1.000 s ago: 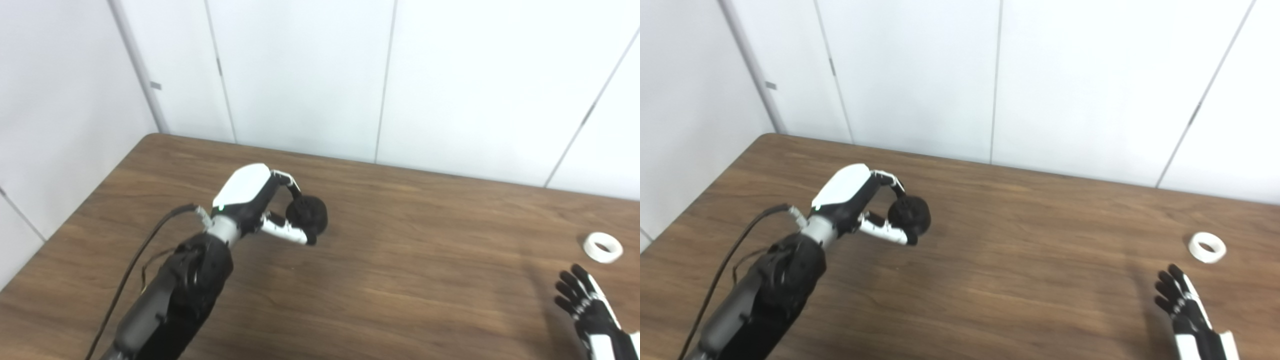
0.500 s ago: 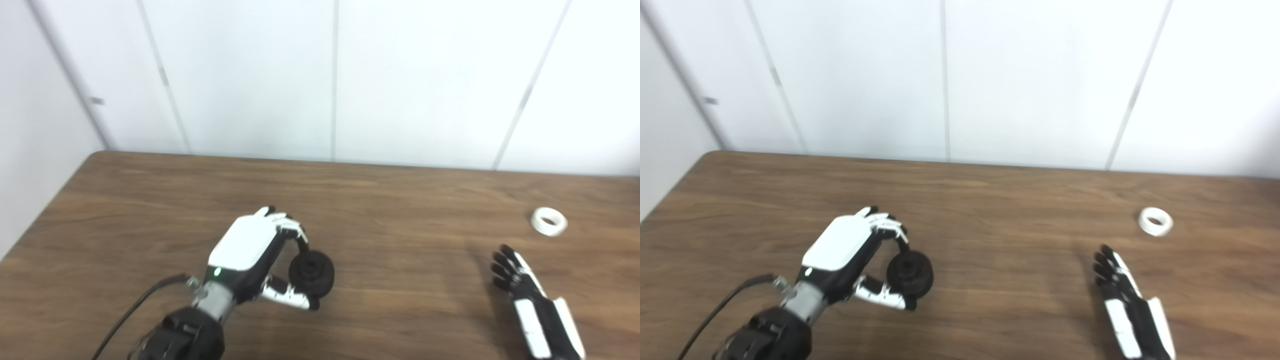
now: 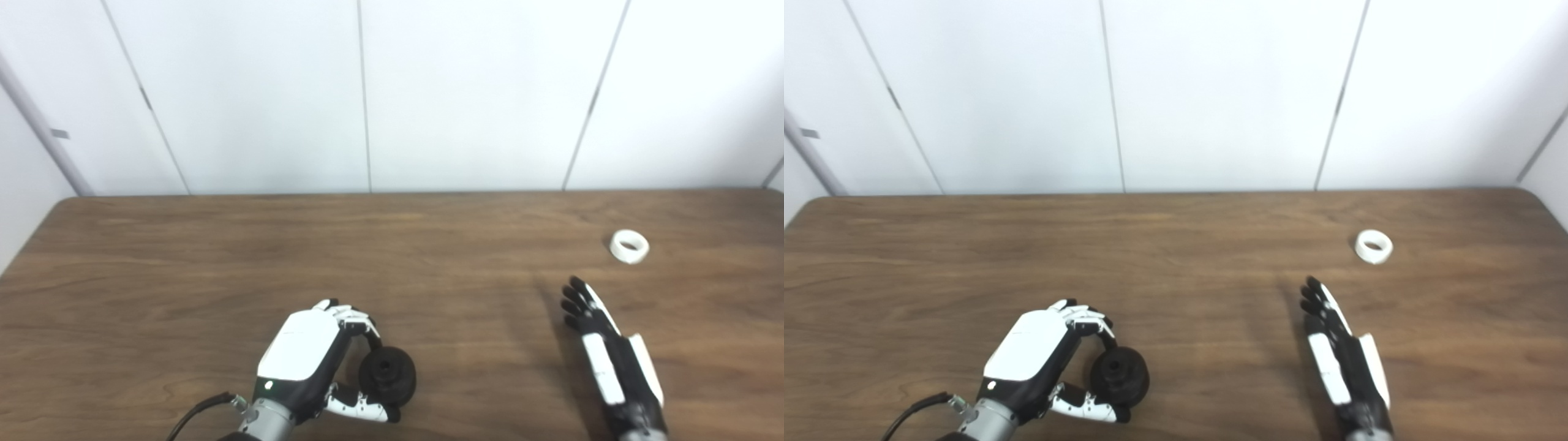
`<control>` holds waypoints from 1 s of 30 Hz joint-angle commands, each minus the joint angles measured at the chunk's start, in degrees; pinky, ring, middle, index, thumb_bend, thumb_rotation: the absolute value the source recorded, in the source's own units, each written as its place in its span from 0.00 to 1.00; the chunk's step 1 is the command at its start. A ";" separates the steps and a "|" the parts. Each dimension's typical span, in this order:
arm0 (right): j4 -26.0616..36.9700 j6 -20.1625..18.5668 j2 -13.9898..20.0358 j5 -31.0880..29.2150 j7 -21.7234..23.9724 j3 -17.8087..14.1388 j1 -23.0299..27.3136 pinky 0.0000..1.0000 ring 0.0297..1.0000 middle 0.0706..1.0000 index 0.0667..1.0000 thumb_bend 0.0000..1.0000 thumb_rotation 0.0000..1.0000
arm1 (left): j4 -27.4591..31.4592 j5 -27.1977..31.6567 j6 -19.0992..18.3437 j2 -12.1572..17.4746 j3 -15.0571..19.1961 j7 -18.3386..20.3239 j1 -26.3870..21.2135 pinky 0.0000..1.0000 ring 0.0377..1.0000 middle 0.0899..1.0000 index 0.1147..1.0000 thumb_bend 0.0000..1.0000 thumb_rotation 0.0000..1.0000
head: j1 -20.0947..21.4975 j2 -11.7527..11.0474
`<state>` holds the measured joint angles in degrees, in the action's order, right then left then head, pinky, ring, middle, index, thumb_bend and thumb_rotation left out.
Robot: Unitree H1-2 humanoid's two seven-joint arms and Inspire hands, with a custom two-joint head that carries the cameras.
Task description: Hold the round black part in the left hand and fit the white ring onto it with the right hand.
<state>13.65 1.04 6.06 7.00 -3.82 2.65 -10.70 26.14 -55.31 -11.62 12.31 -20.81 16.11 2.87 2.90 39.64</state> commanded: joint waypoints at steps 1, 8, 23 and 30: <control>1.35 -0.31 -3.08 -0.10 0.01 1.03 -3.46 0.87 0.90 0.91 0.92 0.53 1.00 | 0.66 -1.11 1.95 -0.41 -0.02 -2.23 -0.02 0.93 0.84 0.74 0.42 0.52 0.05 | 0.02 0.04; 2.40 -1.05 -2.38 -0.12 -0.32 1.51 -3.39 0.87 0.90 0.91 0.92 0.53 1.00 | -1.10 -2.18 3.85 -1.38 -0.11 -3.52 2.15 0.94 0.84 0.74 0.42 0.52 0.05 | 0.44 0.94; 3.36 -1.00 -1.76 -0.49 -0.49 1.13 -2.51 0.88 0.92 0.92 0.92 0.52 1.00 | -2.33 -3.94 5.44 -0.67 0.10 -4.18 3.74 0.93 0.85 0.74 0.42 0.52 0.05 | 0.96 1.33; 6.48 -4.18 -0.59 -0.43 -0.31 -0.35 -0.38 0.89 0.95 0.94 0.93 0.56 1.00 | -2.12 -3.96 5.01 -0.64 0.52 -2.97 3.63 0.93 0.85 0.75 0.42 0.52 0.05 | 2.31 2.07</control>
<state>17.21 -3.20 6.37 6.52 -4.29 2.95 -10.53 23.63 -58.02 -6.90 11.15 -20.53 13.16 6.85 5.18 41.66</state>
